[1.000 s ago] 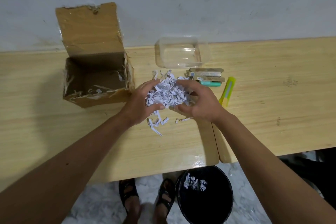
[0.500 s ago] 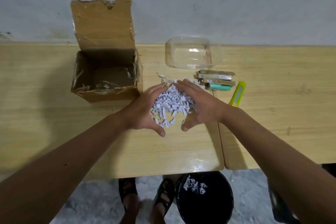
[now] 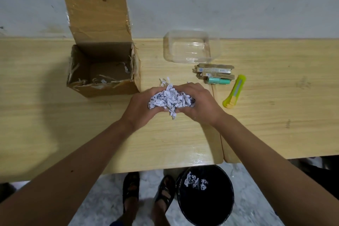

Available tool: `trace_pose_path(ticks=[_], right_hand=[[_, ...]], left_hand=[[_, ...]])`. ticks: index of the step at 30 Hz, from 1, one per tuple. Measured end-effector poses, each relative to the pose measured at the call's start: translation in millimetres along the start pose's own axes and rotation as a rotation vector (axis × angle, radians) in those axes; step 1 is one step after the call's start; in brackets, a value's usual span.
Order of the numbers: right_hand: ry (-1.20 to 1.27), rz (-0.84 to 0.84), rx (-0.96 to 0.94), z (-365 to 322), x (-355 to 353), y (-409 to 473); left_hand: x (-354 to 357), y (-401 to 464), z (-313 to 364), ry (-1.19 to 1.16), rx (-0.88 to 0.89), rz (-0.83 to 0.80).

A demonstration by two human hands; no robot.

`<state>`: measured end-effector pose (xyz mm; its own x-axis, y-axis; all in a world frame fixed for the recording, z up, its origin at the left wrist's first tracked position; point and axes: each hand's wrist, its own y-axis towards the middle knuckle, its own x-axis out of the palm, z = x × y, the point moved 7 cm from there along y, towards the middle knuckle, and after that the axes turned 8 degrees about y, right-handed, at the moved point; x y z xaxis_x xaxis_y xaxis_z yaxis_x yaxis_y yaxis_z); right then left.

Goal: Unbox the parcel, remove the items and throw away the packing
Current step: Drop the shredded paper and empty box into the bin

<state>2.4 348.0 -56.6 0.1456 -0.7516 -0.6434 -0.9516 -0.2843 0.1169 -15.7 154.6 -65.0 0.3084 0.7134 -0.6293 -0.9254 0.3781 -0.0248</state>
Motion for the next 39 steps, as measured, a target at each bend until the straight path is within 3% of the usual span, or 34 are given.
trace_pose_path(ticks=[5, 9, 15, 29, 39], right_hand=[[0.025, 0.159, 0.035, -8.2, 9.1, -19.0], [0.053, 0.254, 0.168, -18.4, 17.0, -34.8], [0.142, 0.426, 0.313, -36.8, 0.9, -68.0], [0.146, 0.792, 0.597, -42.0, -65.7, -257.0], [0.123, 0.894, 0.829, -30.2, -31.1, -439.4]], left_hand=[[10.0, -16.0, 6.7, 0.022, -0.037, 0.052], [12.6, -22.9, 9.9, -0.006, -0.059, 0.085], [17.8, -32.7, 33.0, -0.111, -0.003, 0.037], [130.3, -81.8, 154.3, -0.152, 0.146, -0.299], [259.0, -194.5, 176.0, -0.181, 0.199, -0.562]])
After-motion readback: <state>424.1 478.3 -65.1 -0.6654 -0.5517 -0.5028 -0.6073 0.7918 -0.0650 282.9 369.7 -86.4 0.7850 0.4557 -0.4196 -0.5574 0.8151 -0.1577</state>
